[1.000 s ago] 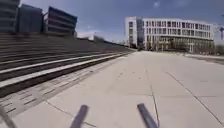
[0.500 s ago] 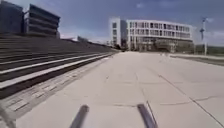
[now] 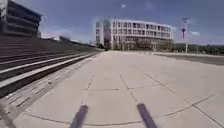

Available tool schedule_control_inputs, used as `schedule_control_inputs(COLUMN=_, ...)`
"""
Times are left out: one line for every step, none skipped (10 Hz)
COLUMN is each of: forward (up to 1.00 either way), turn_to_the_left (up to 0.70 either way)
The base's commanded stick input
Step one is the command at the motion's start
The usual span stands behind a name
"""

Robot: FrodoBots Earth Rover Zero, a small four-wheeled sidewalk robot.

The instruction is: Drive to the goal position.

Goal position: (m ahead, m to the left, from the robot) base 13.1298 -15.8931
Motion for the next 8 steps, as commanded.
schedule_control_inputs(forward=0.7, turn_to_the_left=0.0)
schedule_control_inputs(forward=0.7, turn_to_the_left=0.0)
schedule_control_inputs(forward=0.7, turn_to_the_left=0.35)
schedule_control_inputs(forward=0.7, turn_to_the_left=0.16)
schedule_control_inputs(forward=0.7, turn_to_the_left=0.0)
schedule_control_inputs(forward=0.7, turn_to_the_left=0.0)
schedule_control_inputs(forward=0.7, turn_to_the_left=0.0)
schedule_control_inputs(forward=0.7, turn_to_the_left=0.0)
